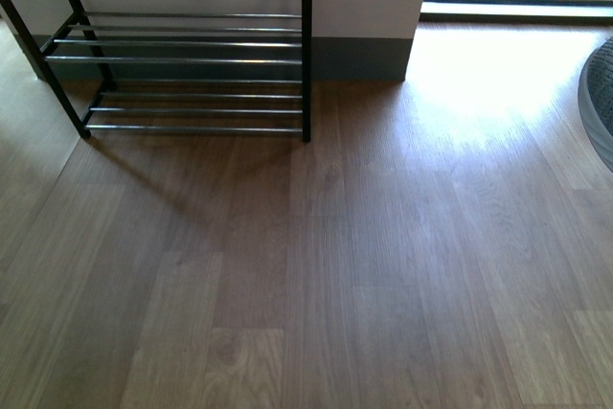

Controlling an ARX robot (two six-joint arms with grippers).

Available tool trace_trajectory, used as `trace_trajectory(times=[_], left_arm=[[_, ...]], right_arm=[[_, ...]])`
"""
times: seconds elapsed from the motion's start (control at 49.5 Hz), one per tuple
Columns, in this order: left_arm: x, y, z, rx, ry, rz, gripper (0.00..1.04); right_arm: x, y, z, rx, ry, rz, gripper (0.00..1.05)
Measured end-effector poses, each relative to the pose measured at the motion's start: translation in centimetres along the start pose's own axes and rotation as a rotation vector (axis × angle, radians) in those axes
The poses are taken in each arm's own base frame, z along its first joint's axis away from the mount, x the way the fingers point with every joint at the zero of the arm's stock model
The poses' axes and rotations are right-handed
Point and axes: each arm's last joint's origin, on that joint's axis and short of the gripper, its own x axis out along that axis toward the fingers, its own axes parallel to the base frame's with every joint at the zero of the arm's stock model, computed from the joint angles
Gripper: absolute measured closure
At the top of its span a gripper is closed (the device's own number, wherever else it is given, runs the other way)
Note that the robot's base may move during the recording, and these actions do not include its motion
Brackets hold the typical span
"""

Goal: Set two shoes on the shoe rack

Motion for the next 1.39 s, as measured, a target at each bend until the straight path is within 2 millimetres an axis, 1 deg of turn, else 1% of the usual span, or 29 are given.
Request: trace_trajectory(times=[1.393], left_arm=[[0.00,0.01,-0.01,0.000,0.001,0.006,1.03]], right_arm=[[0.02,0.07,0.00,0.000,-0.001,0.013,1.03]])
